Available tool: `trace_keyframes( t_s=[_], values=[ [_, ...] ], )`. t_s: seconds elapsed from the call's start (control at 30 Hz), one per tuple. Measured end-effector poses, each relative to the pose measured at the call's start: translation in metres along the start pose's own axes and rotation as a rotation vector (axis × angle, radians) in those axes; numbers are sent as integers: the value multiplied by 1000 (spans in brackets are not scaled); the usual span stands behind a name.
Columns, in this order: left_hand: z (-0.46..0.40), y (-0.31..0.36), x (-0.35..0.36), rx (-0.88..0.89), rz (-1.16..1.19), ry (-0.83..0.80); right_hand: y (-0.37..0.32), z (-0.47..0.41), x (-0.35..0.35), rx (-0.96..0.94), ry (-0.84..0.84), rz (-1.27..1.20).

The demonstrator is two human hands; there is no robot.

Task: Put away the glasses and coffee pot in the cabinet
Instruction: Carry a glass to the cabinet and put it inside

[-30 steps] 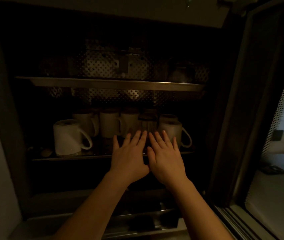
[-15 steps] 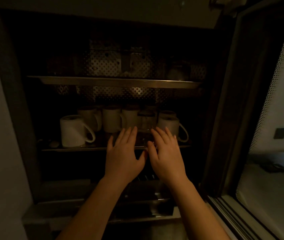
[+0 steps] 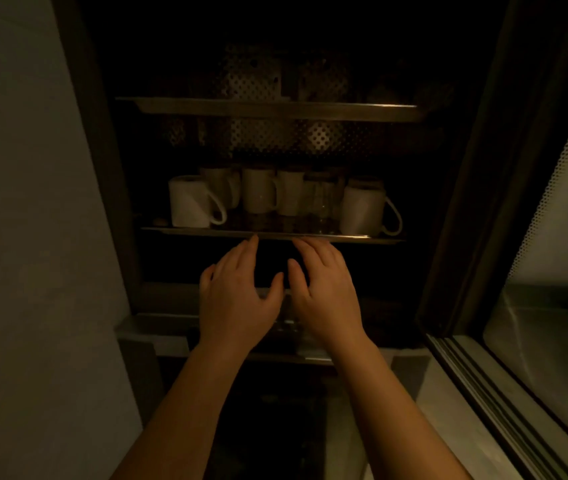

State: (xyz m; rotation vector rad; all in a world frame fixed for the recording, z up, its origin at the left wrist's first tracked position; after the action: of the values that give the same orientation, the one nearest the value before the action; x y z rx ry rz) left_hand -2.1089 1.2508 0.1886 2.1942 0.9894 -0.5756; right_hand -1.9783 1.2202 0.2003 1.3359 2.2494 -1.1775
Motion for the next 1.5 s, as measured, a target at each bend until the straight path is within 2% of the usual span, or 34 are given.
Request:
trace_keyframes(
  t_s=[0.5, 1.03, 1.3, 1.5],
  values=[
    [95, -9, -30, -91, -63, -62, -15, 87, 1, 50, -84, -80],
    [203, 1, -26, -222, -124, -197, 9, 201, -8, 168, -279, -41],
    [256, 33, -10, -287, -182, -163, 37, 253, -17, 96, -242, -151],
    [282, 45, -33, -374, -256, -109, 27, 273, -31, 6, -308, -176]
  ],
)
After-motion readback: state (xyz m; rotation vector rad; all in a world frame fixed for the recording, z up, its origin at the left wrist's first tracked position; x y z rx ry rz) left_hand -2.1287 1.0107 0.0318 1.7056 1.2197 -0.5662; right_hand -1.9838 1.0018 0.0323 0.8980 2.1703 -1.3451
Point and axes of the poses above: each hand's wrist, its own z-axis away from the middle knuckle, its own x-axis out of the palm, y = z × x, the point moved 2 cm from there along -z, towards the middle knuckle, and after that the axes turned 3 degrees about -z, right-handed, at the moved point
